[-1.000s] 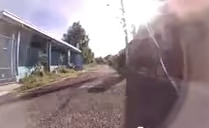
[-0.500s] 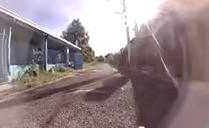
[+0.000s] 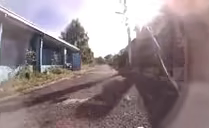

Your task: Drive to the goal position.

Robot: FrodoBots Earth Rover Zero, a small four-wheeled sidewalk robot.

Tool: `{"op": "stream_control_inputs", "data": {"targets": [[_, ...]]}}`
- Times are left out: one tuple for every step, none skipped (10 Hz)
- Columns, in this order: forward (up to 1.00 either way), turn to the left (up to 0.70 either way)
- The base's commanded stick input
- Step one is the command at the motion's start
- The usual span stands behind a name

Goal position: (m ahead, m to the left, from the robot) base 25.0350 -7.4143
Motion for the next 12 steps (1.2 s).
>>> {"op": "stream_control_inputs", "data": {"targets": [[1.0,0.0],[1.0,0.0],[1.0,0.0],[1.0,0.0],[1.0,0.0],[1.0,0.0],[1.0,0.0],[1.0,0.0],[1.0,0.0],[1.0,0.0],[1.0,0.0],[1.0,0.0]]}}
